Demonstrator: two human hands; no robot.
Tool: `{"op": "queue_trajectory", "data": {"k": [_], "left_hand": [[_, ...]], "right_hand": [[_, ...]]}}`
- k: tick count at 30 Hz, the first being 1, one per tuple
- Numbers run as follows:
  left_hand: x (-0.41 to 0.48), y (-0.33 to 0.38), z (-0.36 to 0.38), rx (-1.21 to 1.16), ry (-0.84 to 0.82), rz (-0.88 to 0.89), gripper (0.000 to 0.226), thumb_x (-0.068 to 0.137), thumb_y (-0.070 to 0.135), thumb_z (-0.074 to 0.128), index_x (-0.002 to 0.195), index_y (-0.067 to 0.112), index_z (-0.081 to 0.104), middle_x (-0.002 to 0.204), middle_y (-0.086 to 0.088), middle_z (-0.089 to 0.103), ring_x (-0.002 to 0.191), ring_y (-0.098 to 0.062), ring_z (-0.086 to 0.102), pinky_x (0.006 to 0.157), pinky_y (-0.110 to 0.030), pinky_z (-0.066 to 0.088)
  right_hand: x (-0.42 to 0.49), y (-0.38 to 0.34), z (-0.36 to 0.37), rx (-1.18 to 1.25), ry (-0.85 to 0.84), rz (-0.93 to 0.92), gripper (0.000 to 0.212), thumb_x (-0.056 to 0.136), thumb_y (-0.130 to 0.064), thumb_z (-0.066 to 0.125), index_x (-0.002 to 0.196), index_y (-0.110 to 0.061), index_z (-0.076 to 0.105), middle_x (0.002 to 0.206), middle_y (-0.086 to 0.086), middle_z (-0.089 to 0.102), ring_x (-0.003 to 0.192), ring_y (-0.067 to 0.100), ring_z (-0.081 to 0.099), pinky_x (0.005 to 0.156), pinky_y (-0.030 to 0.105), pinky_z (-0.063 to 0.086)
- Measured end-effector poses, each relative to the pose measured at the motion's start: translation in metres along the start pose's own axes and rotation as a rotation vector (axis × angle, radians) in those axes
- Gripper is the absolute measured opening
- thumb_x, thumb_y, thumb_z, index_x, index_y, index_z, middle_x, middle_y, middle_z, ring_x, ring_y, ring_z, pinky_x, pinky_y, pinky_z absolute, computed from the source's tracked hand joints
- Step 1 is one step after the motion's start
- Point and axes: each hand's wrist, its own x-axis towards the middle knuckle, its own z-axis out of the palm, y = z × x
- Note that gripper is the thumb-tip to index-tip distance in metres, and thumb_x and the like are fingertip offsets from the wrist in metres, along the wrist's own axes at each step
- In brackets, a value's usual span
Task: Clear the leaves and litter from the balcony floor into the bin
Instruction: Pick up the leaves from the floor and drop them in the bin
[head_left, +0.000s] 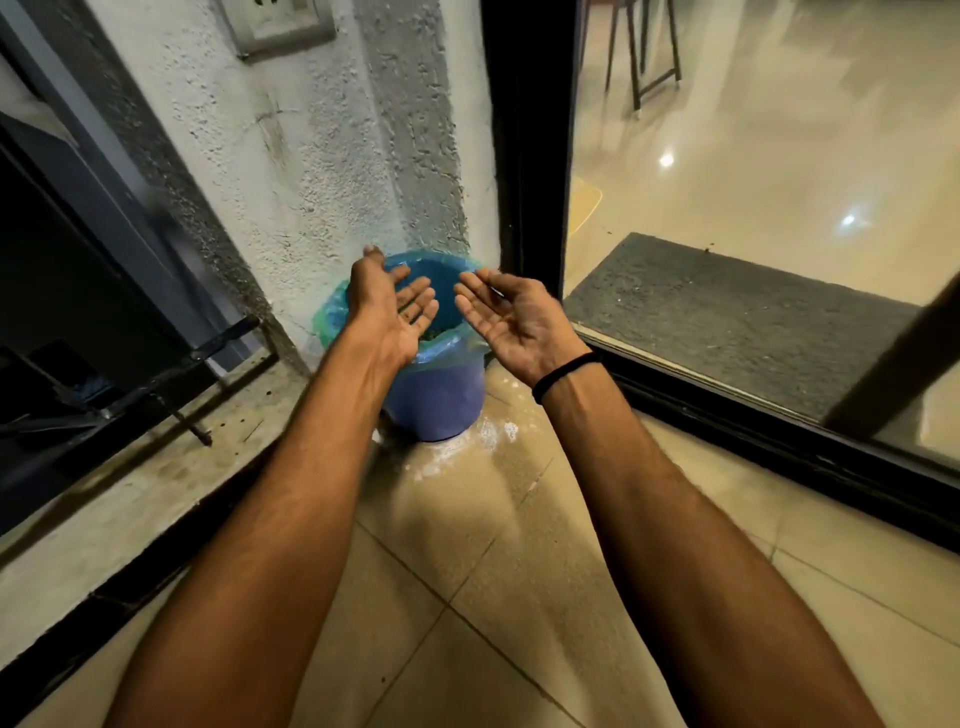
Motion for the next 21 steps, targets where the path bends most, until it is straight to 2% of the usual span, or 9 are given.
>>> {"op": "queue_trajectory", "data": {"k": [2,3,5,6,9,14,18,21], "left_hand": [[-0.019,-0.012,0.016,0.004,0.011,0.027,0.032,0.105,0.035,0.039,0.091,0.017,0.060,0.080,-0.005,0.068,0.062,-0.013,0.062,0.061,-0.022,0.052],[-0.028,-0.018,0.024,0.003,0.016,0.041,0.029,0.103,0.028,0.040,0.083,0.018,0.059,0.066,0.000,0.066,0.050,-0.009,0.058,0.051,-0.017,0.048],[-0.047,-0.034,0.045,0.004,-0.005,0.057,0.030,0.102,0.020,0.041,0.075,0.019,0.056,0.048,0.006,0.058,0.036,-0.005,0.049,0.040,-0.012,0.039],[-0.055,-0.041,0.056,0.005,-0.023,0.068,0.031,0.101,0.017,0.042,0.072,0.019,0.054,0.045,0.006,0.054,0.034,-0.005,0.046,0.038,-0.012,0.036],[-0.088,-0.081,0.100,0.053,-0.157,0.055,0.031,0.100,0.018,0.044,0.070,0.020,0.051,0.051,0.005,0.048,0.035,-0.006,0.040,0.038,-0.014,0.030],[-0.162,-0.163,0.182,0.185,-0.432,0.003,0.028,0.101,0.020,0.043,0.074,0.021,0.049,0.050,0.008,0.047,0.043,-0.006,0.040,0.044,-0.018,0.030],[-0.244,-0.236,0.245,0.326,-0.625,0.004,0.020,0.102,0.025,0.049,0.086,0.018,0.058,0.062,0.005,0.052,0.051,-0.006,0.047,0.047,-0.018,0.037],[-0.309,-0.286,0.281,0.457,-0.759,0.060,0.021,0.104,0.027,0.049,0.094,0.017,0.065,0.067,0.004,0.058,0.057,-0.007,0.051,0.050,-0.020,0.041]], "right_hand": [[-0.019,-0.008,-0.008,0.007,0.038,-0.026,0.014,0.101,-0.005,0.047,0.095,-0.002,0.060,0.086,0.012,0.068,0.084,0.022,0.064,0.094,0.034,0.052],[-0.030,-0.012,-0.013,0.011,0.055,-0.044,0.014,0.100,-0.004,0.047,0.094,-0.002,0.060,0.083,0.012,0.067,0.081,0.021,0.064,0.094,0.034,0.052],[-0.056,-0.026,-0.027,0.019,0.086,-0.096,0.014,0.100,-0.003,0.048,0.092,-0.003,0.059,0.085,0.012,0.064,0.080,0.020,0.062,0.097,0.035,0.048],[-0.069,-0.033,-0.034,0.025,0.101,-0.118,0.013,0.100,-0.002,0.048,0.092,-0.003,0.059,0.087,0.012,0.063,0.079,0.021,0.061,0.097,0.034,0.047],[-0.118,-0.065,-0.074,0.037,0.158,-0.221,0.012,0.099,-0.001,0.050,0.090,-0.003,0.058,0.088,0.012,0.062,0.079,0.020,0.061,0.097,0.034,0.047],[-0.210,-0.125,-0.159,0.040,0.302,-0.403,0.012,0.098,-0.003,0.052,0.090,-0.006,0.060,0.086,0.011,0.064,0.077,0.019,0.063,0.092,0.034,0.051],[-0.307,-0.177,-0.236,-0.023,0.529,-0.602,0.004,0.094,-0.002,0.060,0.097,-0.003,0.063,0.079,0.011,0.066,0.068,0.017,0.063,0.078,0.031,0.056],[-0.376,-0.204,-0.291,-0.041,0.725,-0.756,0.008,0.092,0.001,0.062,0.099,0.000,0.063,0.076,0.011,0.065,0.065,0.018,0.061,0.069,0.028,0.055]]}}
